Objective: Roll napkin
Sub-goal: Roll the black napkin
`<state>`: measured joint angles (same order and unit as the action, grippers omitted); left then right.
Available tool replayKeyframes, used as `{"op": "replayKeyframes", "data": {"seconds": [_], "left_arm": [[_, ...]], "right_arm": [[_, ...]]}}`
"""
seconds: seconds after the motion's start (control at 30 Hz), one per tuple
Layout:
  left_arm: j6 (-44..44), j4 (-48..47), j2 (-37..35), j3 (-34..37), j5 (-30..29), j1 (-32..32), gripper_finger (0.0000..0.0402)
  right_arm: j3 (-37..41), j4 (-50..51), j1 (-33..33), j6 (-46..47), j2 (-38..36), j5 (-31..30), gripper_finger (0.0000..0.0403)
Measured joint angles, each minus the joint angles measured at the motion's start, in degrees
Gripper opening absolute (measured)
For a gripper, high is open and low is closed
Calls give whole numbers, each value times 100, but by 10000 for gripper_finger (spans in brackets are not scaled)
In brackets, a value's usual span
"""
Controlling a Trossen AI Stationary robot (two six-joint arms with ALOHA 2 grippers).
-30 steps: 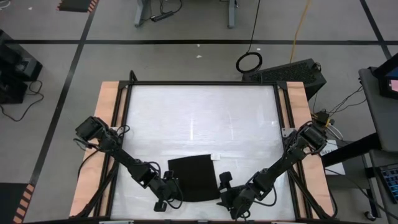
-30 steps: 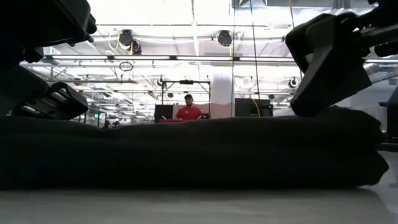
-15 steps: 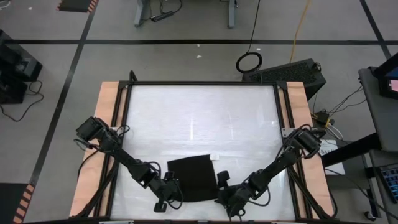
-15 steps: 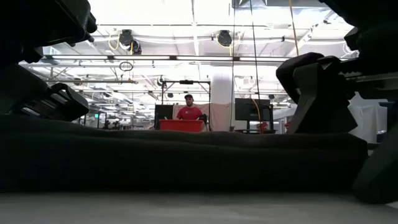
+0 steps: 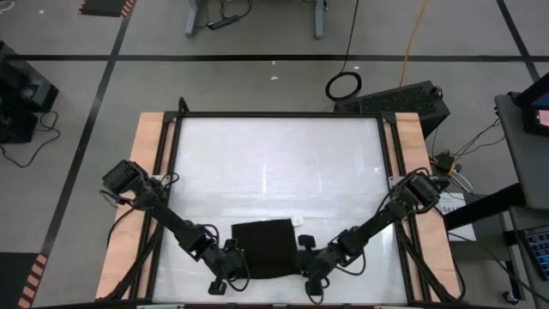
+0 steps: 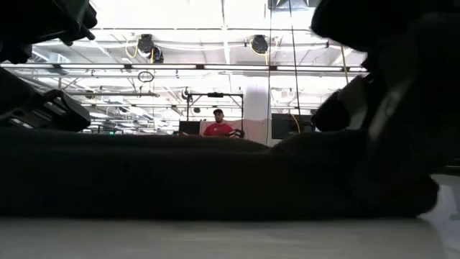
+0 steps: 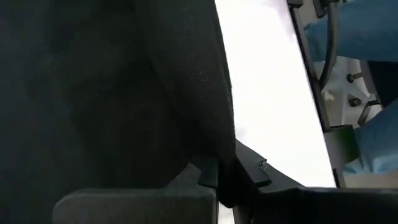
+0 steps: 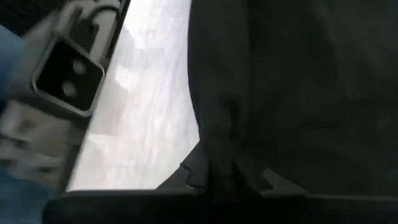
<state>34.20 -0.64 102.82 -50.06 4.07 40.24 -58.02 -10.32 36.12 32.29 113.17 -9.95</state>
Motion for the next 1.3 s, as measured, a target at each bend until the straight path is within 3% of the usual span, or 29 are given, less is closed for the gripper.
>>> {"op": "replayKeyframes", "data": {"seconds": [0.17,0.37,0.5,0.87,1.3], "left_arm": [[234,-171,-44,-4,38,36,13],[657,13,-45,-4,976,-107,13],[885,-22,-46,-4,1468,-202,13],[853,-306,-56,-7,1664,-479,28],[477,-369,-58,-7,1766,-730,42]], "right_arm": [[4,-79,-397,1071,-76,1280,20],[9,-674,-781,2032,-82,2467,12],[11,-871,-997,2615,-82,2713,16],[7,-659,-1422,3202,94,3686,17],[-7,92,-1610,3329,93,3590,17]]}}
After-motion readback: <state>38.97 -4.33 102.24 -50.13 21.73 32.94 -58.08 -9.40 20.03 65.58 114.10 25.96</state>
